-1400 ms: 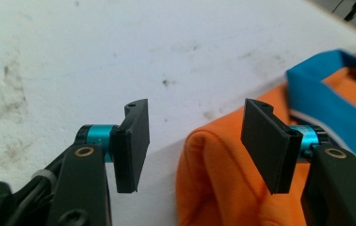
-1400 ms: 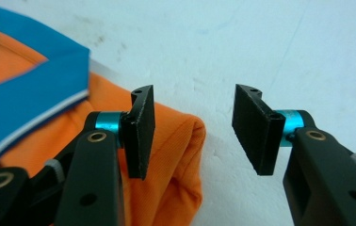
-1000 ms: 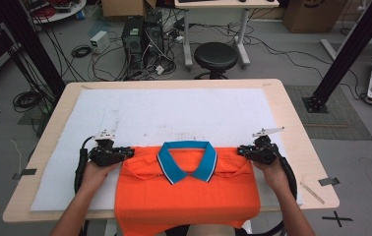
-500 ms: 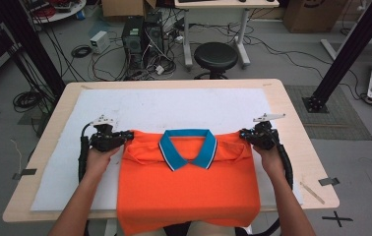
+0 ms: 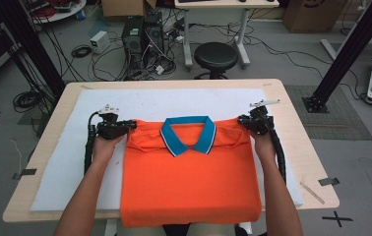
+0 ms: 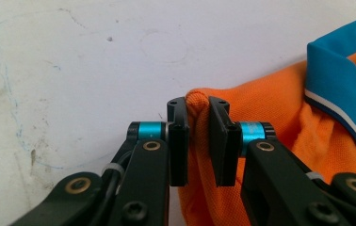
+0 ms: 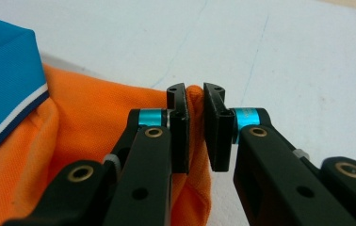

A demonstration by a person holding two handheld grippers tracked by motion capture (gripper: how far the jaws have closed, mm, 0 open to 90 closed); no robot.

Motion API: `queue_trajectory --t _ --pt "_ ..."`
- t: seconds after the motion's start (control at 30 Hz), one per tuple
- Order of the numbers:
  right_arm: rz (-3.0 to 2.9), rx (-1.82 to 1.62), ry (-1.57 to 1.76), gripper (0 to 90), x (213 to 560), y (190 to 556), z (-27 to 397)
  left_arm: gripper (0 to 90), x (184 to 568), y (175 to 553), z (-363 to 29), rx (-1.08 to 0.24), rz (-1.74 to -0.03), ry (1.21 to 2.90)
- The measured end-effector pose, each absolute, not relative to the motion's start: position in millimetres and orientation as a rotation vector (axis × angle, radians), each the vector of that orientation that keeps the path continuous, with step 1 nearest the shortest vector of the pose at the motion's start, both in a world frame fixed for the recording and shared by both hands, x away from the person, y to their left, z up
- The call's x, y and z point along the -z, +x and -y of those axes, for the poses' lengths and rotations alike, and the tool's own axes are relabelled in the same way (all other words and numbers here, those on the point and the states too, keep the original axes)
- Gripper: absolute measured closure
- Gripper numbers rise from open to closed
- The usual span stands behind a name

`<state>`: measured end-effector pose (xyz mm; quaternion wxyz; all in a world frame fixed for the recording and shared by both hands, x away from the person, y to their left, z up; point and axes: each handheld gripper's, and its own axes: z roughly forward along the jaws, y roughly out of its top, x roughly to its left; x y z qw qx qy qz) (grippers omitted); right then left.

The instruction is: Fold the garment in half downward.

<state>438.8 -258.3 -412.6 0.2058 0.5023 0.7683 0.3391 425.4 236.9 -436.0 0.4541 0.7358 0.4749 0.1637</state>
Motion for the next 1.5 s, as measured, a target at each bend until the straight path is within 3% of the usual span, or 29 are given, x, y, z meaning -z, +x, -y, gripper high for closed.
queue_trajectory --t 0.07,0.17,0.27,0.57,0.63,0.77,0.83,1.5 --pt "-2.152 -0.927 1.408 79.6 417 440 256 58.0 437 424 -238 -0.397 -1.194 1.782" --pt "-2.129 -0.958 1.426 62.2 418 437 257 48.4 430 419 -240 -0.394 -1.161 1.752" --pt "-2.113 -1.022 1.416 55.0 413 432 259 46.8 424 413 -237 -0.363 -1.106 1.745" --pt "-2.258 -1.085 1.309 54.3 413 408 251 43.6 441 396 -221 -0.281 -1.031 1.883" --pt "-2.29 -1.054 1.277 58.5 417 404 249 47.0 445 392 -221 -0.276 -1.021 1.914" --pt "-2.327 -1.015 1.25 82.8 423 398 251 74.7 447 383 -219 -0.307 -0.98 1.978" --pt "-2.325 -1.037 1.247 84.9 424 394 254 79.8 447 378 -219 -0.326 -0.962 1.973" --pt "-2.233 -1.175 1.181 85.5 414 344 262 81.6 435 333 -228 -0.313 -0.931 1.76"
